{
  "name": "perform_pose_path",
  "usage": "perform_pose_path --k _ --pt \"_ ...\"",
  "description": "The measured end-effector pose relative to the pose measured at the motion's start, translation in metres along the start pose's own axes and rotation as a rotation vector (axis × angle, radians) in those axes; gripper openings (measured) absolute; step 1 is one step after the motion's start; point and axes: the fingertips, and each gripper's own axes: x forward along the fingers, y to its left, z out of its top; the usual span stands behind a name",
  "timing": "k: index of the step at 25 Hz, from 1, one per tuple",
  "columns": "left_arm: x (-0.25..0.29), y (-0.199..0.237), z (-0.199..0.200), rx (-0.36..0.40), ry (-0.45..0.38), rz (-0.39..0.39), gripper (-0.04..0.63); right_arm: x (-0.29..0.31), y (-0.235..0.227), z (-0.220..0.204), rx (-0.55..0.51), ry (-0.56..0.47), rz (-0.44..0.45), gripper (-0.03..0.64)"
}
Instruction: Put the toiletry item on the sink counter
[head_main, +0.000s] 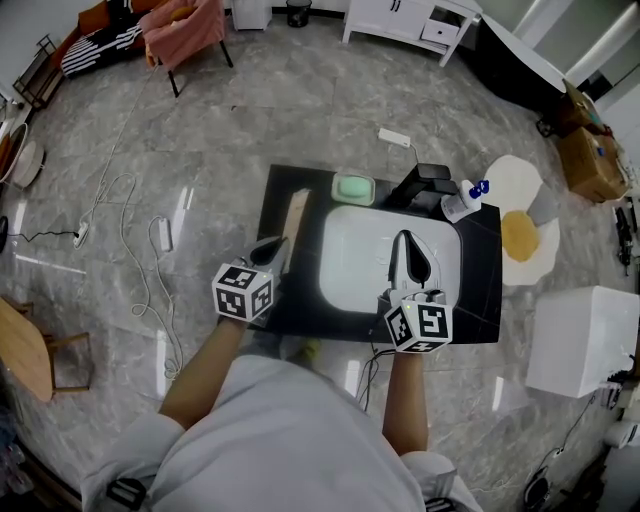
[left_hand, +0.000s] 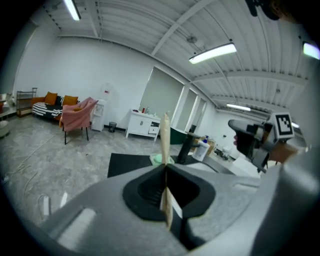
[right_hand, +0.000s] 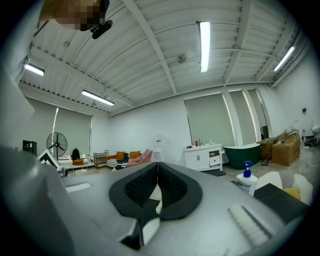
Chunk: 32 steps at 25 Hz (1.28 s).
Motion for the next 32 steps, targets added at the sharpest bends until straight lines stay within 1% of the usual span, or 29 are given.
perform_pose_path --k 3,7,13,20,24,32 --pt "0.009 0.005 -0.018 -0.056 0.046 0.003 0.0 -0.002 -0.002 -0.004 -0.002 0.011 -0.007 0.003" --pt "0.017 0.011 -0.04 -0.111 0.095 0.014 0.0 -0.005 -0.005 -0.008 -0.008 0.018 -0.016 0.003" --pt "0.031 0.021 -0.072 -0.115 0.176 0.044 0.0 -0.009 -0.01 -0.015 -0.012 0.038 -0.03 0.003" --pt "0.046 0.031 -0.097 -0.146 0.237 0.064 0.0 -0.013 -0.021 -0.028 -0.011 0.073 -0.056 0.003" --pt "0.055 0.036 -0.106 -0.179 0.255 0.074 0.002 -0.013 -0.028 -0.035 -0.009 0.091 -0.065 0.004" --pt "0.065 0.046 -0.118 -0.172 0.294 0.103 0.005 -0.009 -0.037 -0.04 -0.011 0.099 -0.075 0.003"
